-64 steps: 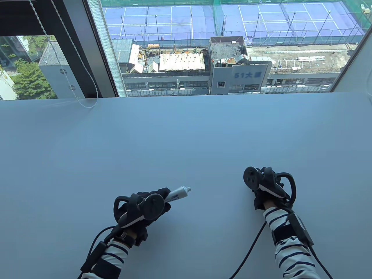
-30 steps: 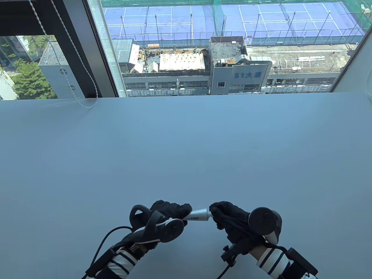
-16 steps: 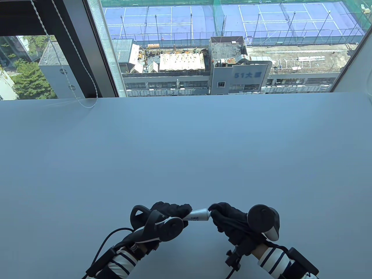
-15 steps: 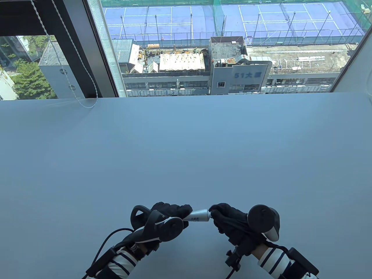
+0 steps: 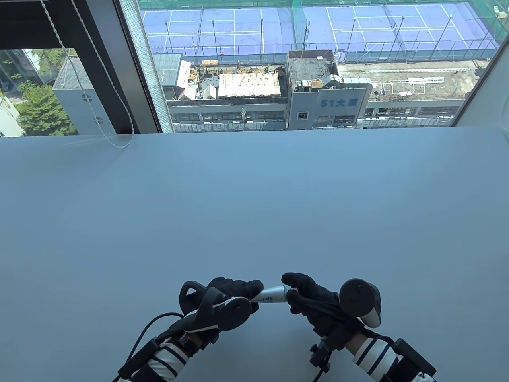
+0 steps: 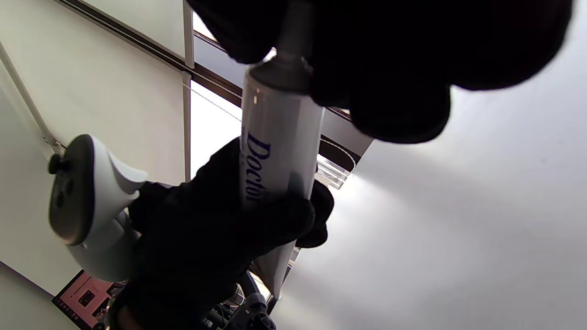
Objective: Screw tube cap onto toothpaste tube (Screw with right hand)
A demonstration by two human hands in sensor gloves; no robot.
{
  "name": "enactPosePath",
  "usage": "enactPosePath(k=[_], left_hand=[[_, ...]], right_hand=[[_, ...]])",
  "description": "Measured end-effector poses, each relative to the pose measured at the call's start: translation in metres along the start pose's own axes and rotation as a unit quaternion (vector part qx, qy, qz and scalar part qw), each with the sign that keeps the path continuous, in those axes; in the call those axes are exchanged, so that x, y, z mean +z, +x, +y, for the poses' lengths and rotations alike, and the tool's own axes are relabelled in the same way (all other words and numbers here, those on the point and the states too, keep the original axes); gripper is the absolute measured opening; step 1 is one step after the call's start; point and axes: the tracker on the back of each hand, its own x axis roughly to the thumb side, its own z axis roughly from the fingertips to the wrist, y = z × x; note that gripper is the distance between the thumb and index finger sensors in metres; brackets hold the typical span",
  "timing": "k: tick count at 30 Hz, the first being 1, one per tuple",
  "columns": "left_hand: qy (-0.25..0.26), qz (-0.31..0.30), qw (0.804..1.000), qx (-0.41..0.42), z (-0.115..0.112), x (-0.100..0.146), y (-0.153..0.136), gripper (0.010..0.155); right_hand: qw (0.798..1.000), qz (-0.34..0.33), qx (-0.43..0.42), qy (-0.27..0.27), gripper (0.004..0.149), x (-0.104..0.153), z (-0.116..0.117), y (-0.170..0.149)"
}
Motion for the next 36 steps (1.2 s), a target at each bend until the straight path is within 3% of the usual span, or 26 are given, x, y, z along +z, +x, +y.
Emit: enactPosePath(k=[7,13,17,24,31,36], left_hand=[[-0.007,0.006,0.999,0.051,-0.001,-0.001,0.0,0.07],[-0.01,0.002,0.999,0.049,-0.003,-0.001,0.002,0.071],[0.002,-0.008,1.0,0.005,-0.001,0.0,0.005,0.071],[-0.003,0.003,0.999,0.035,-0.002,-0.001,0.002,0.071],[0.0,0.008,0.999,0.032,-0.002,-0.001,-0.001,0.071],[0.002,0.004,1.0,0.03,-0.003,-0.001,-0.001,0.071]], right_hand=[[0.993,-0.023,0.095,-0.071,0.048,0.004,0.003,0.01],[0.989,-0.001,0.124,-0.085,0.052,0.007,0.005,0.009],[0.989,0.026,0.116,-0.083,0.054,0.007,0.004,0.003],[0.995,0.059,0.048,-0.065,0.068,0.008,0.004,-0.005],[0.998,0.022,0.041,-0.051,0.048,0.005,0.0,0.0],[0.995,0.043,0.057,-0.073,0.051,0.006,-0.001,0.0]])
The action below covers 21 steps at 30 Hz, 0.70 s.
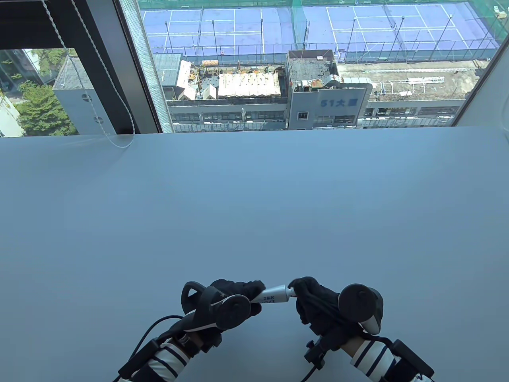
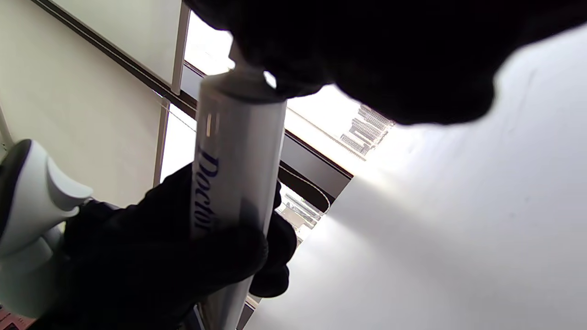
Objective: Screw tube cap onto toothpaste tube (Screw with right hand)
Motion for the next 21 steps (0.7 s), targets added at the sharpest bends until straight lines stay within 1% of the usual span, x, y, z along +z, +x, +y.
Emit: enactPosePath(k=[2,4,5,6,9,13,18,20,21], left_hand=[[-0.001,0.001,1.0,-0.003,-0.0006,-0.0003,-0.0006,0.071],[-0.001,0.005,1.0,-0.001,-0.001,-0.0006,-0.0022,0.071],[-0.001,0.006,1.0,-0.001,-0.0009,-0.0005,-0.0027,0.071],[0.001,0.007,1.0,-0.002,-0.0007,-0.0005,-0.0033,0.071],[0.002,0.009,1.0,-0.002,-0.0004,-0.0005,-0.0037,0.071],[0.004,0.007,1.0,-0.002,-0.0005,-0.0003,-0.0033,0.071],[0.003,0.006,1.0,-0.006,-0.0012,-0.0004,-0.0028,0.071],[0.003,0.007,1.0,-0.007,-0.001,-0.0003,-0.0029,0.071],[0.004,0.008,1.0,-0.007,-0.0008,-0.0002,-0.0031,0.071]], right_hand=[[1.0,0.01,0.006,0.002,0.057,-0.0002,-0.0008,-0.0008],[1.0,0.014,0.0,0.01,0.067,0.0002,-0.0028,-0.002],[1.0,0.013,-0.003,0.008,0.068,0.0003,-0.0039,-0.0021],[1.0,0.004,-0.009,0.008,0.066,-0.0001,-0.0054,-0.0019],[0.999,-0.012,-0.007,0.031,0.059,-0.0018,-0.0062,0.0005],[0.999,-0.017,-0.01,0.029,0.048,-0.0025,-0.0048,0.0017],[1.0,0.0,-0.005,0.023,0.047,-0.0024,-0.0032,0.0007],[1.0,0.013,-0.001,0.007,0.049,-0.0015,-0.0032,-0.0004],[1.0,0.02,0.003,-0.001,0.053,-0.0012,-0.004,-0.0003]])
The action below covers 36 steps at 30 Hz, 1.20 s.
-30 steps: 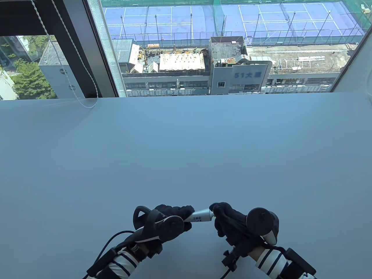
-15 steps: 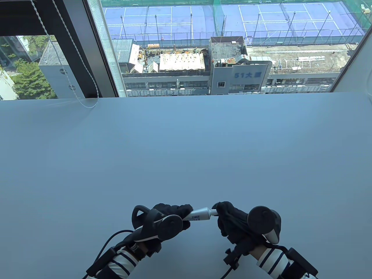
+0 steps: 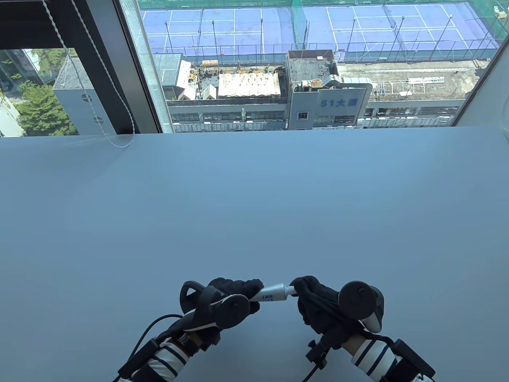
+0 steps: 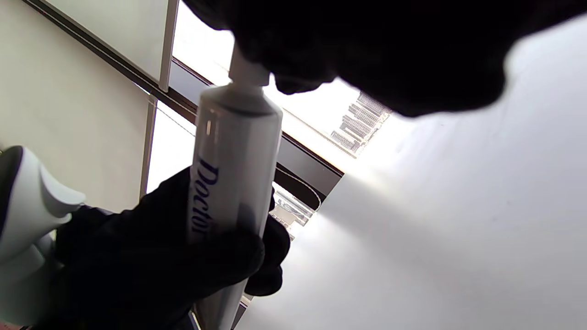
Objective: Screw tube cap onto toothpaste tube (Screw with right hand)
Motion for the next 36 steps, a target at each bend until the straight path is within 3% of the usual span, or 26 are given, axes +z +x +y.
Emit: enactPosePath(k=[3,9,16,22,29,34,36], left_hand=[[0.002,0.002,1.0,-0.003,0.0005,0.0001,-0.0008,0.071],[0.0,0.003,1.0,-0.004,0.0004,-0.0001,-0.0011,0.071],[0.0,0.0,1.0,-0.005,0.0002,0.0001,-0.0003,0.071],[0.004,0.005,1.0,-0.01,0.0012,0.0001,-0.0022,0.071],[0.005,0.005,1.0,-0.01,0.0015,0.0,-0.0021,0.07],[0.004,-0.001,1.0,-0.011,0.0017,0.0002,-0.0002,0.07],[0.008,0.002,1.0,-0.013,0.0022,0.0003,-0.0005,0.071]], right_hand=[[1.0,-0.014,0.0,0.005,0.06,0.0002,-0.0026,0.0002],[0.999,-0.04,-0.009,0.026,0.052,-0.001,-0.0009,0.0028],[1.0,-0.022,-0.005,0.018,0.047,-0.0003,0.003,0.0001],[1.0,-0.022,-0.006,0.008,0.061,0.0009,0.0007,-0.0015],[0.998,-0.057,-0.011,0.025,0.048,-0.0005,0.0018,0.0044],[1.0,-0.023,0.002,0.005,0.046,-0.0002,0.0021,0.0014],[1.0,-0.004,0.013,-0.002,0.056,-0.0001,0.0009,-0.0002]])
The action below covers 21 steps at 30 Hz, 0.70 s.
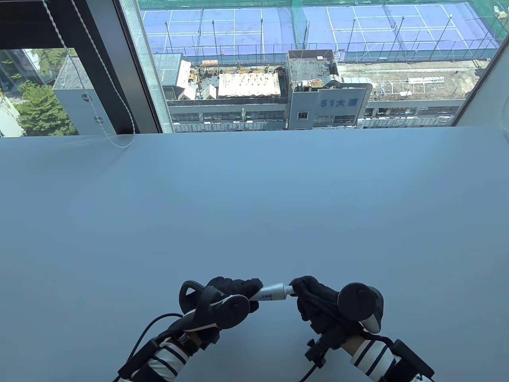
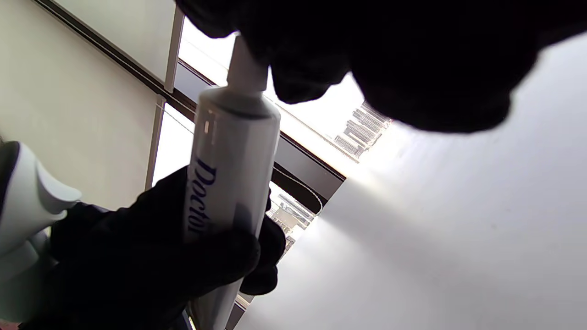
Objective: Screw tube cap onto toothpaste tube (Screw with right hand)
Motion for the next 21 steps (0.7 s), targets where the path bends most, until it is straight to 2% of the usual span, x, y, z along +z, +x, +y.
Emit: enactPosePath(k=[3,5,9,11,13,16,19,21], left_hand=[[0.002,0.003,1.0,0.005,0.002,0.0,-0.001,0.071],[0.003,0.004,1.0,0.008,0.003,0.0,-0.001,0.07],[0.001,0.001,1.0,0.014,0.002,-0.001,-0.001,0.07],[-0.002,-0.001,1.0,0.017,0.002,-0.001,-0.001,0.07],[-0.004,-0.006,1.0,0.011,0.001,-0.001,0.001,0.07],[-0.003,-0.009,1.0,0.009,0.001,-0.001,0.003,0.07],[0.013,-0.014,0.999,-0.026,0.002,0.0,0.008,0.07],[0.02,-0.018,0.999,-0.046,0.002,0.0,0.01,0.07]], right_hand=[[0.999,-0.023,0.014,0.02,0.074,0.0,-0.001,0.0],[0.998,-0.041,0.033,0.043,0.077,-0.002,-0.001,0.002],[0.991,-0.097,0.054,0.079,0.061,-0.004,0.003,0.005],[0.989,-0.116,0.049,0.075,0.051,-0.003,0.004,0.007],[0.989,-0.123,0.056,0.066,0.049,-0.003,0.005,0.009],[0.992,-0.11,0.041,0.045,0.05,-0.002,0.003,0.005],[0.998,-0.052,-0.015,0.018,0.05,-0.003,0.001,0.0],[0.998,0.003,-0.054,0.027,0.05,-0.004,0.002,-0.004]])
